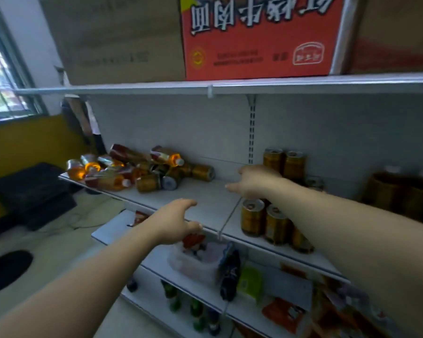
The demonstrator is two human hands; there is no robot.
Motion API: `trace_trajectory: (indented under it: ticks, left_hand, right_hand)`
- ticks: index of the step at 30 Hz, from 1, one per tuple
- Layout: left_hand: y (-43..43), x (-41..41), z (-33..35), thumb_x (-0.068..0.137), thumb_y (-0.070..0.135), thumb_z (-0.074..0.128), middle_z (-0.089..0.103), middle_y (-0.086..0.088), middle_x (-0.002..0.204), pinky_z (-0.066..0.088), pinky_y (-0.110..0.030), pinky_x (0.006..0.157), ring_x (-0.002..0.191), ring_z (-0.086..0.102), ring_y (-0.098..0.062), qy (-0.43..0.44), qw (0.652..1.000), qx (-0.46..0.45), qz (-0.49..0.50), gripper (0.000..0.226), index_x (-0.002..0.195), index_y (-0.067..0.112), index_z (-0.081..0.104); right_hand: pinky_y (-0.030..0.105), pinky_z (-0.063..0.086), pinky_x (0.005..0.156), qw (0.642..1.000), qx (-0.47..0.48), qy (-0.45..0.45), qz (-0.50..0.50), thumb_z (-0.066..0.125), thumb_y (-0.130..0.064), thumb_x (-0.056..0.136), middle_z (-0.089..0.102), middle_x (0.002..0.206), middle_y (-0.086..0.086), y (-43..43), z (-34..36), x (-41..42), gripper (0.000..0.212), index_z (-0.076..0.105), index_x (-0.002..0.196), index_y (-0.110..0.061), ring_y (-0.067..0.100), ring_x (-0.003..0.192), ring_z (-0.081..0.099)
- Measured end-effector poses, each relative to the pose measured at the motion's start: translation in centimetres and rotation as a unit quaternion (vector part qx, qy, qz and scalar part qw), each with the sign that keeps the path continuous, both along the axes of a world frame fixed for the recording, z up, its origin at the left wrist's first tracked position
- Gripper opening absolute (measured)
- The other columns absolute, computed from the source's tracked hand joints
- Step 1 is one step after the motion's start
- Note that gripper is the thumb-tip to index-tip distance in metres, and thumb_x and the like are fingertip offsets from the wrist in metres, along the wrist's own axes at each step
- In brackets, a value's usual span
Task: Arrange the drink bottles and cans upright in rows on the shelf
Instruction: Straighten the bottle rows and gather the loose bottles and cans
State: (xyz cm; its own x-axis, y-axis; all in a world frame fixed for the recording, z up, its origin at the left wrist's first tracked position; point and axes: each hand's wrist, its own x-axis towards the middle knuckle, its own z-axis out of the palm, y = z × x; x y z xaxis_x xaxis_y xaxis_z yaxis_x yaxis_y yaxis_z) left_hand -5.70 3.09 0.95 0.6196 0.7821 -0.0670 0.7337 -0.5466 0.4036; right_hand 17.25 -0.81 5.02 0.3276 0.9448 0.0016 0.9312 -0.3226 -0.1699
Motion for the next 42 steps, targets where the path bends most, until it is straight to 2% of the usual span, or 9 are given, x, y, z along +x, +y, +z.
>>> trace_trajectory:
  ticks: [7,11,17,20,25,32,35,39,42]
  left_hand:
    - [10.0,-6.5,-1.3,0.085,0.041,0.064,0.035,0.0,0.149,0.036,-0.024,0.095,0.122,0.048,-0.014,0.012,0.998,0.018,0.064,0.071,0.145,0.024,0.031]
    - [17.2,-8.7,-2.0,0.083,0.045,0.064,0.038,-0.001,0.148,0.034,-0.03,0.104,0.131,0.04,-0.018,0.032,0.993,0.041,0.102,0.072,0.144,0.024,0.032]
    - [27.8,-11.4,-0.8,0.082,0.041,0.066,0.05,0.0,0.134,0.041,-0.026,0.088,0.112,0.051,-0.015,0.016,0.99,0.031,0.136,0.062,0.137,0.026,0.041]
    - [32.5,-12.2,-0.6,0.084,0.039,0.064,0.047,0.0,0.139,0.044,-0.03,0.091,0.116,0.052,-0.018,0.021,0.989,0.034,0.145,0.066,0.142,0.03,0.034]
    - [40.7,-12.0,-0.7,0.088,0.036,0.06,0.05,-0.001,0.137,0.042,-0.031,0.095,0.121,0.05,-0.019,0.049,0.992,0.064,0.099,0.051,0.136,0.026,0.044]
    - [53.9,-11.7,-1.3,0.088,0.039,0.059,0.051,-0.002,0.135,0.039,-0.042,0.103,0.124,0.045,-0.023,0.102,0.983,0.138,-0.061,0.042,0.129,0.03,0.053]
    - [58.4,-11.8,-2.0,0.084,0.049,0.06,0.047,-0.002,0.137,0.033,-0.05,0.106,0.128,0.039,-0.027,0.129,0.966,0.199,-0.099,0.049,0.13,0.035,0.048]
    - [62.3,-11.7,-2.7,0.081,0.055,0.06,0.032,-0.004,0.145,0.019,-0.062,0.107,0.135,0.024,-0.031,0.219,0.954,0.187,-0.081,0.074,0.143,0.028,0.028]
    - [63.8,-11.4,-3.1,0.083,0.046,0.059,0.037,-0.003,0.14,0.025,-0.061,0.106,0.132,0.028,-0.028,0.247,0.942,0.214,-0.07,0.064,0.138,0.025,0.034]
  right_hand:
    - [0.032,0.047,0.072,0.998,0.028,0.018,0.051,0.051,-0.073,0.075,0.062,0.106,0.001,12.0,-0.5,-6.2,0.056,0.057,0.108,-0.029,0.023,0.089,0.058]
    - [0.033,0.045,0.072,0.996,0.038,0.029,0.076,0.052,-0.07,0.078,0.061,0.113,0.002,19.7,-1.5,-7.5,0.057,0.056,0.112,-0.025,0.024,0.095,0.057]
    - [0.036,0.044,0.079,0.996,0.027,0.042,0.078,0.056,-0.067,0.079,0.054,0.127,0.008,30.7,-2.7,-8.7,0.073,0.045,0.135,-0.021,0.027,0.108,0.054]
    - [0.037,0.041,0.084,0.996,0.022,0.053,0.064,0.059,-0.065,0.079,0.044,0.138,0.01,34.4,-3.8,-8.7,0.082,0.034,0.143,-0.019,0.029,0.118,0.049]
    - [0.043,0.041,0.097,0.997,-0.011,0.075,0.016,0.063,-0.065,0.076,0.033,0.147,0.013,38.5,-5.6,-8.2,0.098,0.017,0.15,-0.019,0.032,0.127,0.041]
    - [0.04,0.037,0.104,0.99,-0.041,0.113,-0.074,0.064,-0.066,0.075,0.027,0.154,0.009,42.0,-7.5,-7.9,0.103,0.013,0.152,-0.021,0.028,0.134,0.036]
    - [0.037,0.039,0.1,0.98,-0.045,0.149,-0.121,0.068,-0.066,0.072,0.032,0.152,0.007,42.3,-8.3,-8.2,0.105,0.015,0.152,-0.023,0.026,0.131,0.039]
    - [0.034,0.043,0.09,0.973,0.009,0.162,-0.166,0.071,-0.062,0.073,0.043,0.143,0.006,42.2,-9.5,-9.3,0.097,0.022,0.148,-0.026,0.024,0.121,0.047]
    - [0.034,0.045,0.081,0.967,0.021,0.17,-0.187,0.074,-0.062,0.068,0.049,0.136,0.004,41.9,-9.4,-9.8,0.096,0.028,0.145,-0.03,0.02,0.108,0.052]
